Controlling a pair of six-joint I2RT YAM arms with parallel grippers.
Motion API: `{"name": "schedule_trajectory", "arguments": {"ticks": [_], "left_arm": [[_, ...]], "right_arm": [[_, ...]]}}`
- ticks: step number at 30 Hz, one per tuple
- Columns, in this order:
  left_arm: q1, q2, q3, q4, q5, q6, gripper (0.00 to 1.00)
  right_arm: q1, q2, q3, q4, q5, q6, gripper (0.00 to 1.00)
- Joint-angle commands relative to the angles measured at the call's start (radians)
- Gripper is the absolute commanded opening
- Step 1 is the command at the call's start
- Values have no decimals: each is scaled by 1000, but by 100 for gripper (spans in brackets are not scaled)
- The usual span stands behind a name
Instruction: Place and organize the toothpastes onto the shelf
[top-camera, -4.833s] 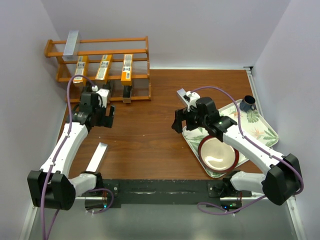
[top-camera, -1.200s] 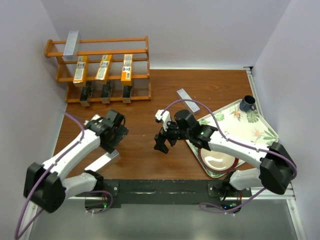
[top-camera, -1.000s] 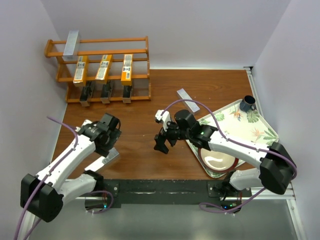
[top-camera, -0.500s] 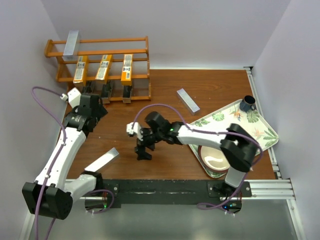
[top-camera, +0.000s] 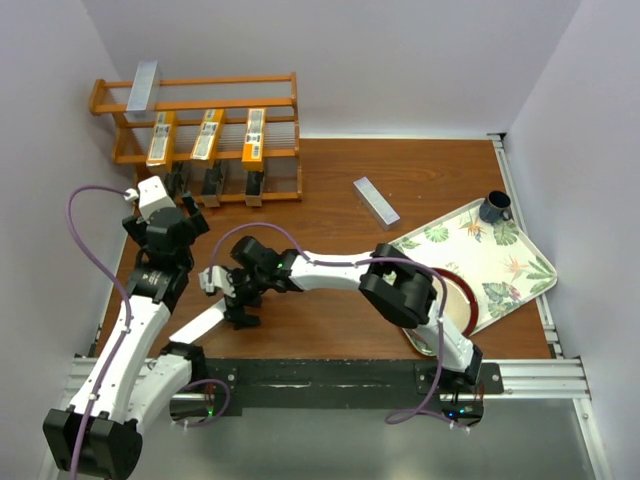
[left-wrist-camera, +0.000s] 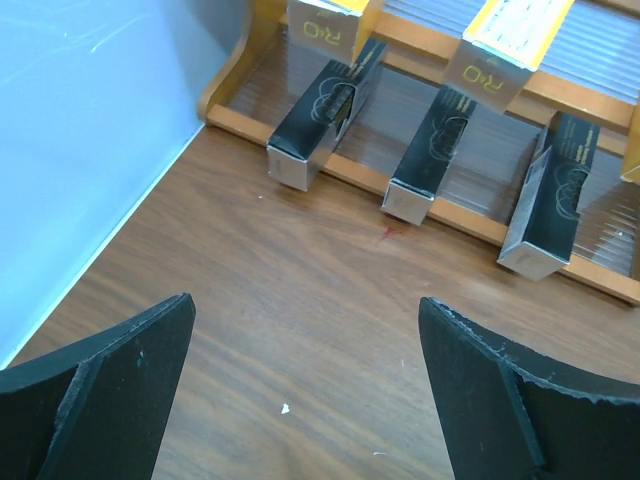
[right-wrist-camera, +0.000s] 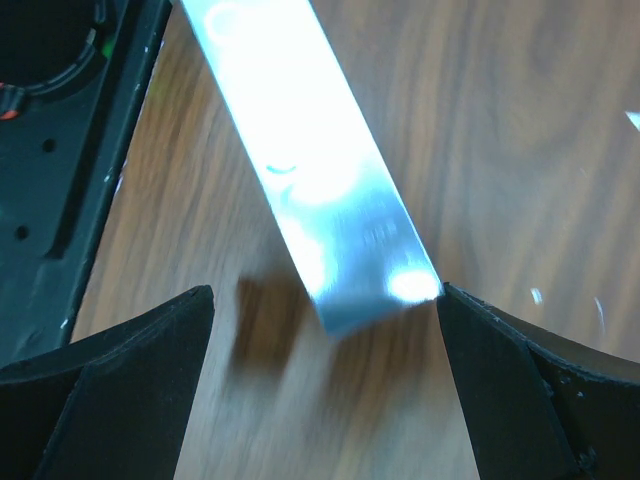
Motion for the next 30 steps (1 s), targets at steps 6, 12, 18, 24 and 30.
{"name": "schedule_trajectory", "arguments": {"ticks": [6,12,18,24,30], "left_arm": [[8,-30,-29,116,-69,26,100],[8,-39,-40,120,-60,28,98],[8,-48,-46,133,-9,43,98],[8,-77,-60,169,96,83,98],[8,-115,-77,203,212,106,100]], "right_arm": [[54,126,198,-26,-2,-69,96],[68,181,263,-70,4,-65,86],[68,116,175,-84,62,-62,58],[53,19,16,-46,163,13,33],[-27,-134,-200,60,137,243,22]]}}
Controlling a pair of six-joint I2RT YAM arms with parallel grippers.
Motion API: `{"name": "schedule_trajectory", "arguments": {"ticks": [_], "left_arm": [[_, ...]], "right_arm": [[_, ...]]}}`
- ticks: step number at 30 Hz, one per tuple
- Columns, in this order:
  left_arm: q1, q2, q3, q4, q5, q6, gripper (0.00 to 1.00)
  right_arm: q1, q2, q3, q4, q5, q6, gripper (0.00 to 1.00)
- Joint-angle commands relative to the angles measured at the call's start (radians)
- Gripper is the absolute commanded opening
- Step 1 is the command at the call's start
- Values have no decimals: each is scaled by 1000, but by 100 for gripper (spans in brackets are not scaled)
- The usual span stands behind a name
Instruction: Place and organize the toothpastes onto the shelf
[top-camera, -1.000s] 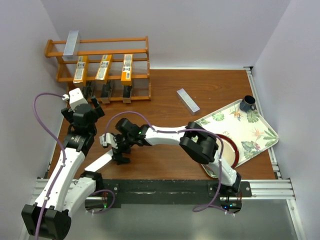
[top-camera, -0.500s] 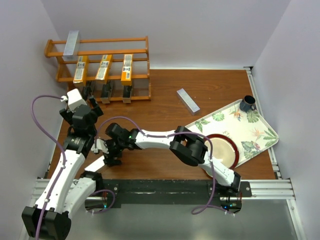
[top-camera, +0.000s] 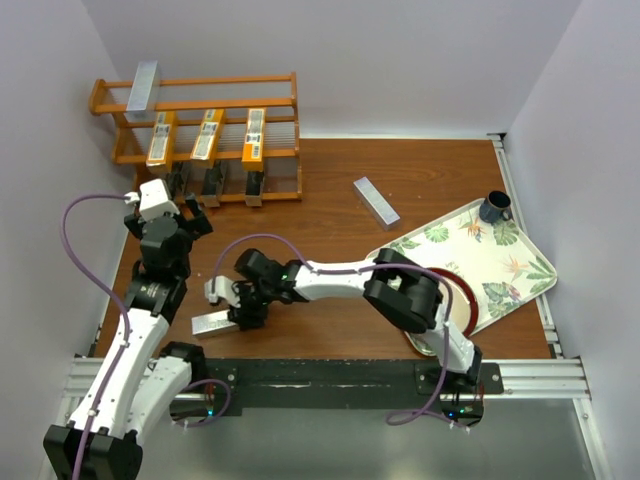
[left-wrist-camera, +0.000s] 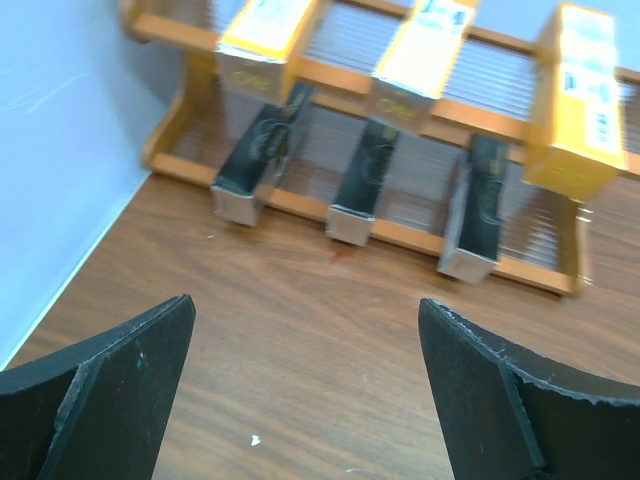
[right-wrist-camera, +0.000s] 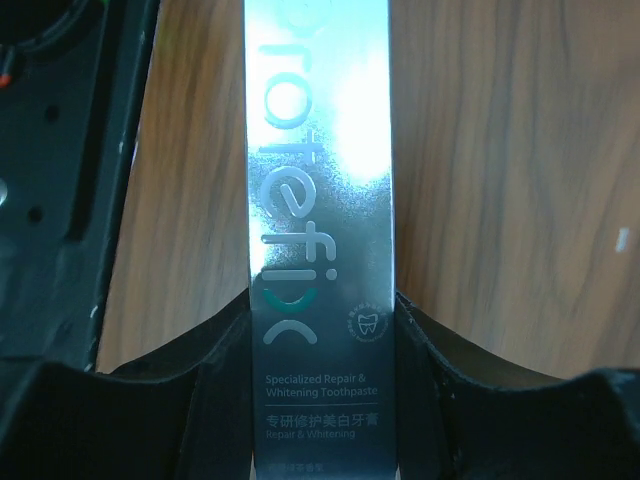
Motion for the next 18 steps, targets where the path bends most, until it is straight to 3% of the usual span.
{"name": "schedule_trajectory", "arguments": {"ticks": [1,11,18], "left_arm": [[8,-32,-10,83,116,39,100],[8,-100,-39,183,393,10,100],[7,-150,-99,273,614,-184,100]], "right_arm": [[-82,-126,-147,75,32,223,20],[-287,-448,-537,499,-11,833,18],[-387,-614,-726,854,35,1205,17]]}}
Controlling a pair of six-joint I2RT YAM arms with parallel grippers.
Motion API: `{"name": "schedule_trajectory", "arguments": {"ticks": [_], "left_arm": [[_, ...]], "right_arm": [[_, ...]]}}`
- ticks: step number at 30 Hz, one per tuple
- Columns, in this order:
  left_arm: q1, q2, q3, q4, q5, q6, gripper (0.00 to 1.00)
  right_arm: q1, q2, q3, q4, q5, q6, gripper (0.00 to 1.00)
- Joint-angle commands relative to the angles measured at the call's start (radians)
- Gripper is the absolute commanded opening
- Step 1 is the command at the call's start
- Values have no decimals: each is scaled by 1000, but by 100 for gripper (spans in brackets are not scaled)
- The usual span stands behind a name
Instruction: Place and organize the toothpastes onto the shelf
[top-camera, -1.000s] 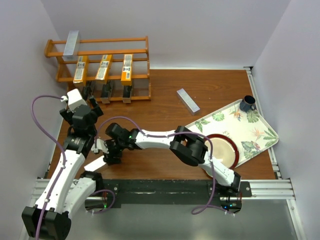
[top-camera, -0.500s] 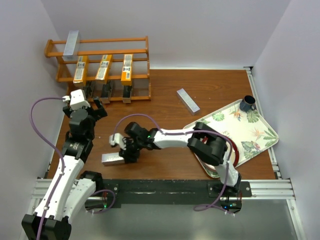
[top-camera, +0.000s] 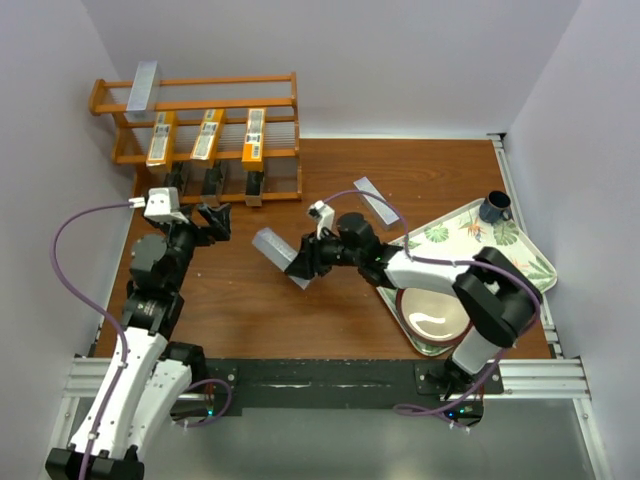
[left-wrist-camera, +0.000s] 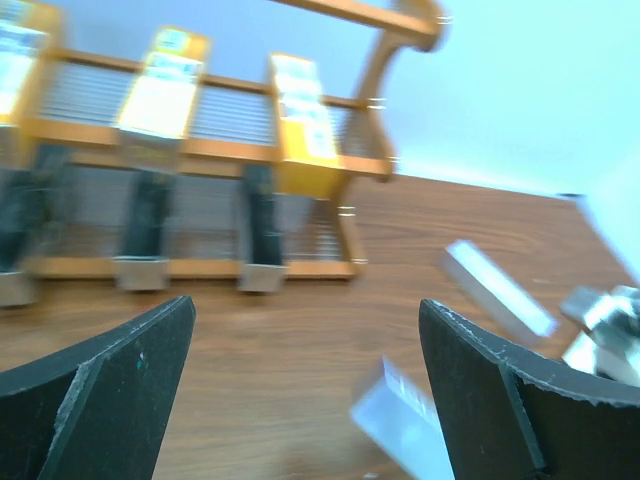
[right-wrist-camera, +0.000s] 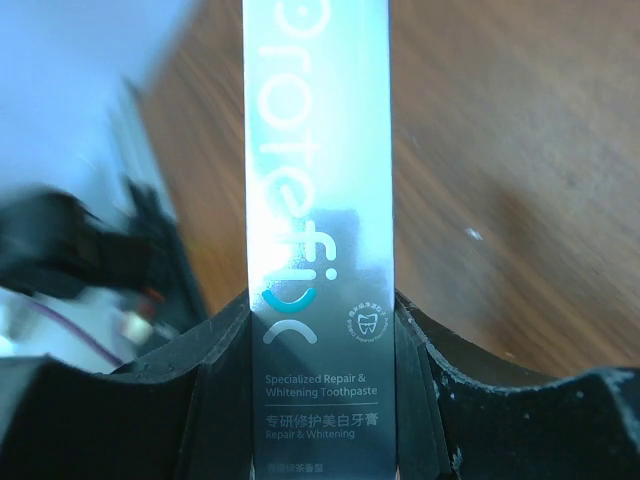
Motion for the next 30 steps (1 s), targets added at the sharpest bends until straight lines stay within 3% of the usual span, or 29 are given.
{"name": "schedule_trajectory", "arguments": {"ticks": [1,6,12,14,25,30], "left_arm": [[7,-24,-50,140,190,-157,100],[-39,-32,-135,264,293,-328,100],[-243,19,-188,395,221,-354,100],[-259,31,-199,427,210,-371,100],[-279,100,-218,545,238,-467,100],[-291,113,-227,559,233,-494,100]], "right_arm": [[-31,-102,-75,364,30,330,17],[-52,-131,-167,628,111,539,17],[-64,-87,-223,924,200,734,17],[-65,-67,-223,981,217,771,17],[-69,-79,-220,1001,254,752,17],[-69,-76,-197,1009,200,728,17]]}}
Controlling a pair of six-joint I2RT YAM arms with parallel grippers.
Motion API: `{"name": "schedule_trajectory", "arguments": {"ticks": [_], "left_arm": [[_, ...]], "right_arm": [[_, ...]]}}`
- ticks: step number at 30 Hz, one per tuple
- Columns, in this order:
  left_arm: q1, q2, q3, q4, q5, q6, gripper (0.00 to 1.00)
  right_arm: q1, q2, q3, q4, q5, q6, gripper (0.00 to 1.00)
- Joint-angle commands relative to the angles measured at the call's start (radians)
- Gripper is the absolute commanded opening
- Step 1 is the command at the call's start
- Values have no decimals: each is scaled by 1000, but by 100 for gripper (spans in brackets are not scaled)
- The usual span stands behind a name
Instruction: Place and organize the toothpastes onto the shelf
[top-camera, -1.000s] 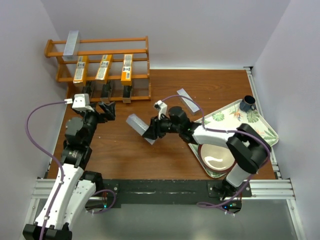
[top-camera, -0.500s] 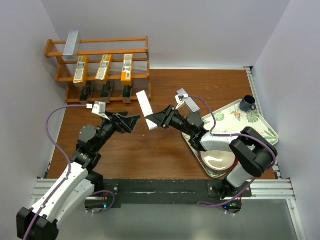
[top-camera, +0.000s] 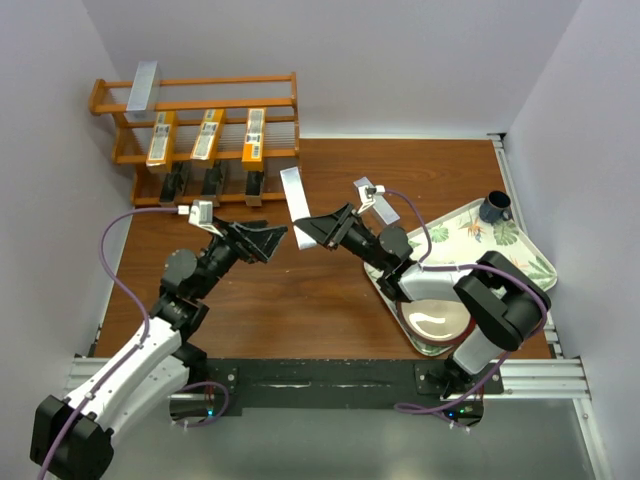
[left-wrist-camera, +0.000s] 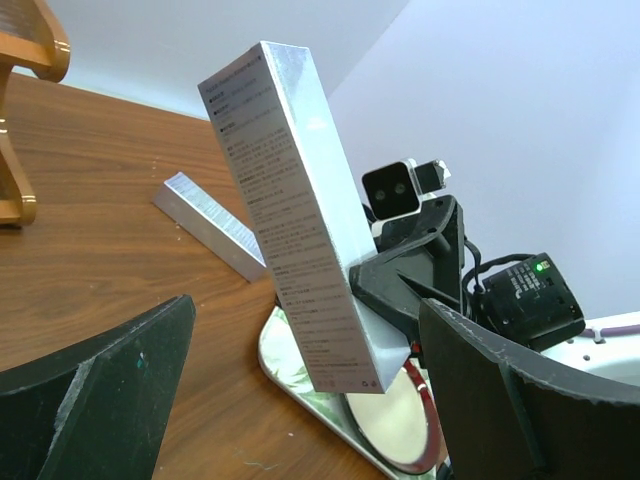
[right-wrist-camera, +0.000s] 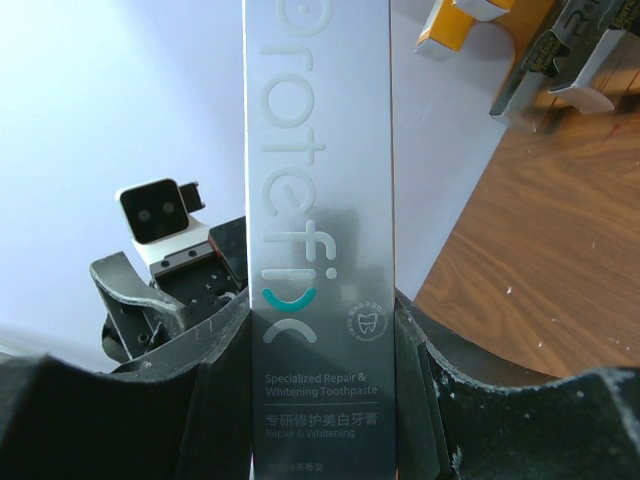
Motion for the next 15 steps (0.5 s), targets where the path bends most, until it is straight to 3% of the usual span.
{"name": "schedule_trajectory", "arguments": {"ticks": [1,15], "left_arm": [[-9,2,-15,84,-1,-41,100],[-27,160,46,221,-85,-76,100]], "right_arm": [[-5,-27,27,143,-12,-16,17],[-5,34,30,281,-112,38,17]]}}
